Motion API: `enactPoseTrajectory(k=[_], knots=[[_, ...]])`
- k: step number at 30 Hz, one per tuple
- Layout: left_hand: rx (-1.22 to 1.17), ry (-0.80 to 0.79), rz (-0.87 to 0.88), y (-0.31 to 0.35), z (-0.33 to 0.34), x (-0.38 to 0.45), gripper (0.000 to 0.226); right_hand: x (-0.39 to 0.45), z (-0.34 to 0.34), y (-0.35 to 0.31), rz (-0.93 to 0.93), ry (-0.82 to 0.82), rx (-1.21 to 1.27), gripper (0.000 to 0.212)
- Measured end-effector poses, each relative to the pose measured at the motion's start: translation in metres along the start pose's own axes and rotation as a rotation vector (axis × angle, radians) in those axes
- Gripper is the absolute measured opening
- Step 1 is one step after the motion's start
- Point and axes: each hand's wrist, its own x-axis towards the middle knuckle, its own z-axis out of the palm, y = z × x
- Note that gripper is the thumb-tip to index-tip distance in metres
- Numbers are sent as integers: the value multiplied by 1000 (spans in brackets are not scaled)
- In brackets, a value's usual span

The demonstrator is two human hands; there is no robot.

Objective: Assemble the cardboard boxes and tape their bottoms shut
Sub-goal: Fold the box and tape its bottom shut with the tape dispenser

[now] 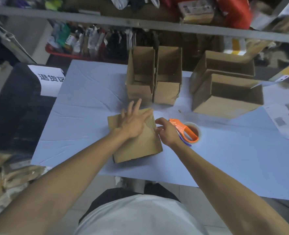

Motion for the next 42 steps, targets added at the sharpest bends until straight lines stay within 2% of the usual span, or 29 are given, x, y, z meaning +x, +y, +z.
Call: enactPoseTrajectory(k=[2, 4, 6, 9, 12, 15, 18, 21, 24, 28, 35, 37, 40, 42], knots=[[-86, -113, 46, -7, -6, 6, 58, 4, -7, -12, -60, -52, -45, 43], [-314, -136, -25, -12, -5, 6, 50, 11, -13, -19, -87, -61, -95, 47], [-445, -25, -75, -16, 2, 1, 39, 15, -16, -21, -139, -67, -219, 42], [-592, 125, -36, -16, 9, -3, 21, 18, -10, -18, -194, -99, -305, 37], [-761, 146, -90, -12, 16, -1, 15, 18, 0, -10, -132, -75, -233, 17], [-808, 165, -166, -9, 21, 1, 13, 20, 6, -8, -112, -29, -264, 16], [-787, 196, -170, -6, 23, 4, 19, 23, 7, -11, -74, -37, -189, 12], [-774, 167, -181, -9, 19, 5, 15, 29, -3, -16, -49, -102, -121, 12], [-766, 139, -184, -12, 16, 5, 14, 27, -16, -11, -66, -107, -188, 11], [-643, 83, -145, 0, 16, 6, 17, 19, -18, -6, -75, -81, -201, 9], [-621, 132, -164, 7, 14, 9, 17, 13, -24, -4, -65, -65, -217, 15], [-496, 183, -154, 11, 15, 6, 13, 9, -24, -4, -30, -29, -151, 16], [-135, 298, -215, 24, 29, -11, 44, 4, -20, -2, 18, 41, -72, 18], [-88, 261, -267, 34, 40, -27, 64, -1, -20, 0, 6, 49, -108, 23]])
